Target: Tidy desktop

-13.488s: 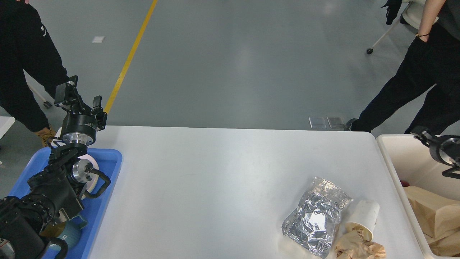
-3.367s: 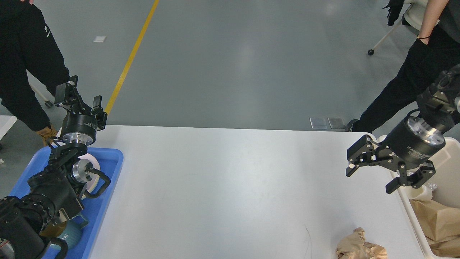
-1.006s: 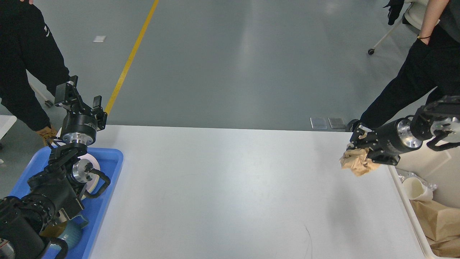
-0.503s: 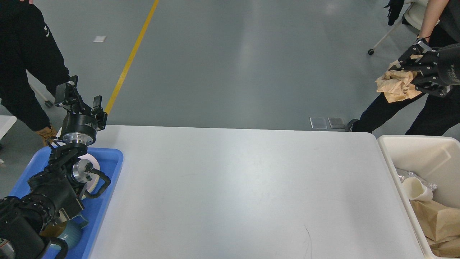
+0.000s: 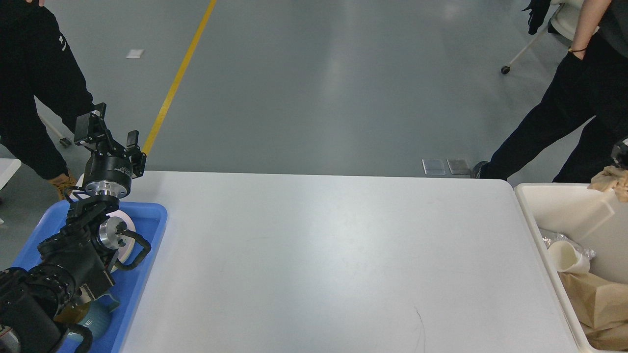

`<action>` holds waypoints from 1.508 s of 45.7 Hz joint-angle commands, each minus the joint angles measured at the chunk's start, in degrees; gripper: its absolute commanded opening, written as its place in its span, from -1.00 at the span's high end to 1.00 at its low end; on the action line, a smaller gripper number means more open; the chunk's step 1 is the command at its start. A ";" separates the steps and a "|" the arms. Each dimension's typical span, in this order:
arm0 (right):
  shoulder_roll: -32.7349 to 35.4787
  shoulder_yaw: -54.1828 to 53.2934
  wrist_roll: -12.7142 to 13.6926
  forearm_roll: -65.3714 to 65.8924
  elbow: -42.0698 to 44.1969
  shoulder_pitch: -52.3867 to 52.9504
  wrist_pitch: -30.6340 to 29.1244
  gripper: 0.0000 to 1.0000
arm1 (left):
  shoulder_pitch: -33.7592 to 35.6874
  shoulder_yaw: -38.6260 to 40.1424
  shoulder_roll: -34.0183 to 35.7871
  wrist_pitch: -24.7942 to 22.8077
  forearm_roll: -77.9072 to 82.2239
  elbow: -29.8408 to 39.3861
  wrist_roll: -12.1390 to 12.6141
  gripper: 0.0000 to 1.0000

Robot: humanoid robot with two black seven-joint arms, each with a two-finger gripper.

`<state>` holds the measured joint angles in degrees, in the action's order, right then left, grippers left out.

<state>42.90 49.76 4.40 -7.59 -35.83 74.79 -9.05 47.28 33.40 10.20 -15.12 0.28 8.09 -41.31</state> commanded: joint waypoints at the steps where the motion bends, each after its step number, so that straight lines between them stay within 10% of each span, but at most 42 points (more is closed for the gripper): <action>1: -2.21 -4.83 -0.09 0.04 5.24 -10.00 6.67 -0.53 | 0.00 0.09 0.00 0.00 -0.01 0.00 0.00 -0.92; 7: -6.25 -10.29 -0.09 0.04 13.32 -18.97 9.40 -0.99 | 0.00 0.00 0.00 0.00 -0.01 0.00 0.00 -0.92; 37: -12.14 -64.77 -1.15 -0.32 19.67 -27.60 8.97 -1.00 | 0.00 0.00 0.00 0.00 -0.01 0.00 0.00 -0.92; 42: -13.37 -73.30 -7.11 -0.32 15.63 -26.89 8.97 -1.00 | 0.00 0.00 0.00 0.00 -0.01 0.00 0.00 -0.92; 55: -16.53 -79.47 -33.74 -0.23 6.92 -27.24 8.88 -1.00 | 0.00 0.00 0.00 0.00 -0.01 0.00 0.00 -0.92; 69: -26.99 -79.55 -35.07 -0.23 6.04 -25.22 9.14 -1.00 | 0.00 0.00 0.00 0.00 -0.01 0.00 0.00 -0.92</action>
<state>18.92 -29.67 -30.61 -7.75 -30.29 48.17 -0.17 47.26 33.40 10.20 -15.12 0.27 8.09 -41.31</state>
